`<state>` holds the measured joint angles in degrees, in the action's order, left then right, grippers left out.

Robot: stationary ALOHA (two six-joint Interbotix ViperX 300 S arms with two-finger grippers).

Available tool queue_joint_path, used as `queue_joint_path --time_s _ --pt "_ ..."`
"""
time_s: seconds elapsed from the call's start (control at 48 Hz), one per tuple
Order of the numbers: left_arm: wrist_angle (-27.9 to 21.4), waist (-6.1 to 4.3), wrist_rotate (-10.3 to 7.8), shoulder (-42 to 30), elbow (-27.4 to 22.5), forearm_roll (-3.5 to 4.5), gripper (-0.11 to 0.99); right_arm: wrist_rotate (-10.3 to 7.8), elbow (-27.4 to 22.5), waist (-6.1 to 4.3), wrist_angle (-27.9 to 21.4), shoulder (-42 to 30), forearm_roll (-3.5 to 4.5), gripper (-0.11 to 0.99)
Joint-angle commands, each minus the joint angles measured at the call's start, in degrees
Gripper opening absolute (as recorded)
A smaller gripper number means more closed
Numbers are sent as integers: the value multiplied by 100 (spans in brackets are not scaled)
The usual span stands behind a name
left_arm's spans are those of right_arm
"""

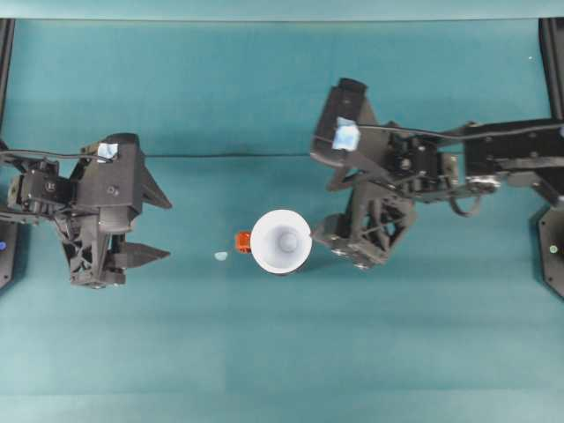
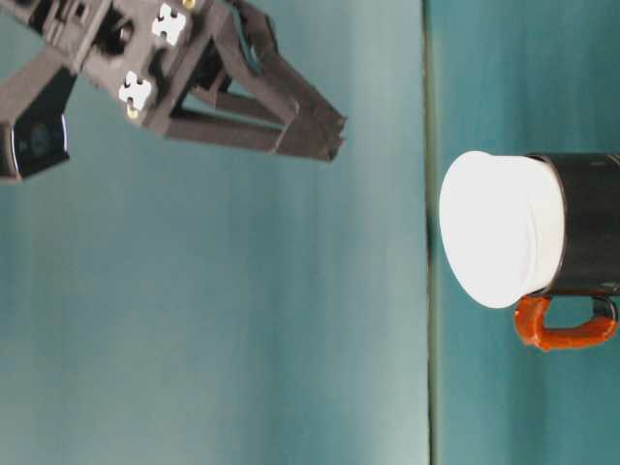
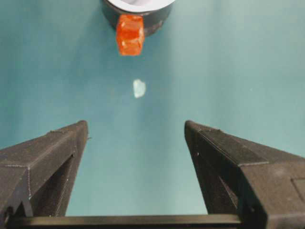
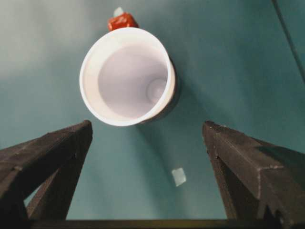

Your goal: Put the paper cup into the moved red handle cup holder.

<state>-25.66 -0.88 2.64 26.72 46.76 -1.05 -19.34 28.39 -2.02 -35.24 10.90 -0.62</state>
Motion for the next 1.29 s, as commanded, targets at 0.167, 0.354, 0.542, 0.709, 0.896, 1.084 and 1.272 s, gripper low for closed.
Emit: queue_joint_path --time_s 0.167,0.354,0.542,0.709,0.896,1.084,1.272 --pt "26 -9 0 62 -70 -9 89 264 325 44 413 923 9 76" --pt "26 -9 0 62 -62 -9 89 290 615 44 809 1178 9 76" --pt "26 -9 0 62 -62 -9 89 281 809 35 1020 1362 9 76" --pt "26 -9 0 62 -62 -9 89 281 853 70 1055 1397 9 76" --pt "26 -9 0 62 -62 -9 89 281 844 88 1055 1345 9 76" --pt "26 -9 0 62 -62 -9 89 281 844 97 1055 1345 9 76" --pt "26 -18 0 62 -62 -9 89 281 844 114 1037 1336 9 76"
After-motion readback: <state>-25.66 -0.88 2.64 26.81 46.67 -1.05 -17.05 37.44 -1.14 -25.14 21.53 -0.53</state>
